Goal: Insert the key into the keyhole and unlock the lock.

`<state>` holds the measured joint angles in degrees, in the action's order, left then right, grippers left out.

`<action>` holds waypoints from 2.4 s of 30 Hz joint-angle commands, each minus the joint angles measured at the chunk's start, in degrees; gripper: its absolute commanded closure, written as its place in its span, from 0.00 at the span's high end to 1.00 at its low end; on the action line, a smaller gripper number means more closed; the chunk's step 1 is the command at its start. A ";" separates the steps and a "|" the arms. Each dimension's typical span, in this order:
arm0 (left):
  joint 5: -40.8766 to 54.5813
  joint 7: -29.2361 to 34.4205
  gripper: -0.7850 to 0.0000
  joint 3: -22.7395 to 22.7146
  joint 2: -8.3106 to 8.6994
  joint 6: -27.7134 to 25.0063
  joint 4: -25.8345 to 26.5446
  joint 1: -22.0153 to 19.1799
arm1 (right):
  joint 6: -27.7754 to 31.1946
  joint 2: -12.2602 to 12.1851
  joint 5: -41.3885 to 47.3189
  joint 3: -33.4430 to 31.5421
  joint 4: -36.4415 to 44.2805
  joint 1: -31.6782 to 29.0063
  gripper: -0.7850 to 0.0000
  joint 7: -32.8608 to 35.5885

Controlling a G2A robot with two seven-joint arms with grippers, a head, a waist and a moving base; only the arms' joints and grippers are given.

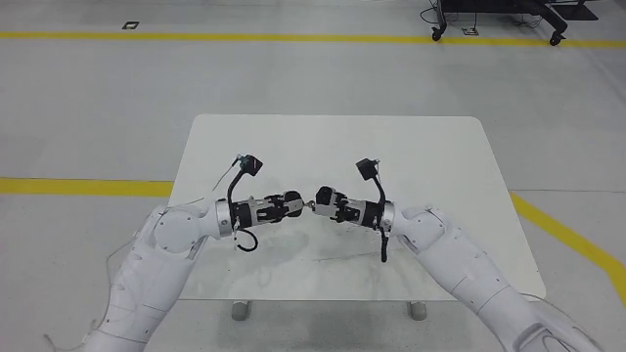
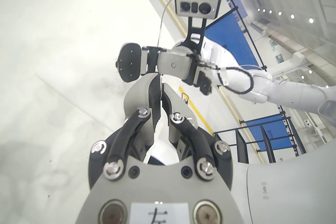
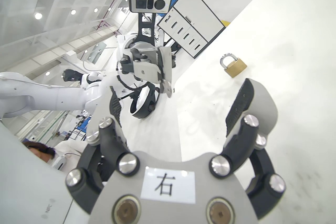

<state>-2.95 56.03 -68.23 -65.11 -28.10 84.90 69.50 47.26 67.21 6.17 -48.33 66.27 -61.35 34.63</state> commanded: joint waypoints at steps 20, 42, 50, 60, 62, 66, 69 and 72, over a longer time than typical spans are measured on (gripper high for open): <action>-1.31 -0.77 0.00 2.24 0.64 -1.55 -0.41 -1.20 | -4.97 -0.76 5.17 -1.29 0.70 -0.20 0.28 10.24; -6.06 -6.37 1.00 2.81 1.08 -1.20 0.02 -1.21 | -3.68 -1.10 5.35 -3.04 1.73 -1.11 0.00 11.37; -6.06 -6.37 1.00 2.81 1.08 -1.20 0.02 -1.21 | -1.45 -3.00 5.24 -9.69 2.10 -3.54 0.00 9.42; -14.92 -15.44 1.00 -6.72 2.98 -5.24 9.66 5.64 | -0.84 -5.66 6.00 -19.45 6.52 -9.91 0.00 6.55; -20.74 -16.05 1.00 -9.65 3.62 -3.74 13.67 8.40 | -0.89 -5.71 6.06 -19.66 6.71 -10.08 0.00 6.38; -39.77 -19.92 1.00 -14.24 4.45 3.77 21.46 13.40 | -0.89 -5.71 6.06 -19.66 6.71 -10.08 0.00 6.38; -52.22 -20.65 1.00 -13.88 4.61 10.43 24.45 16.53 | -0.89 -5.71 6.06 -19.66 6.71 -10.08 0.00 6.38; -56.30 -17.45 1.00 -11.03 4.49 12.30 23.51 16.49 | -0.89 -5.71 6.06 -19.66 6.71 -10.08 0.00 6.38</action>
<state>-57.99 37.08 -80.59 -60.55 -15.72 109.16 86.34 46.38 61.51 12.23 -67.99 72.98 -71.43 41.01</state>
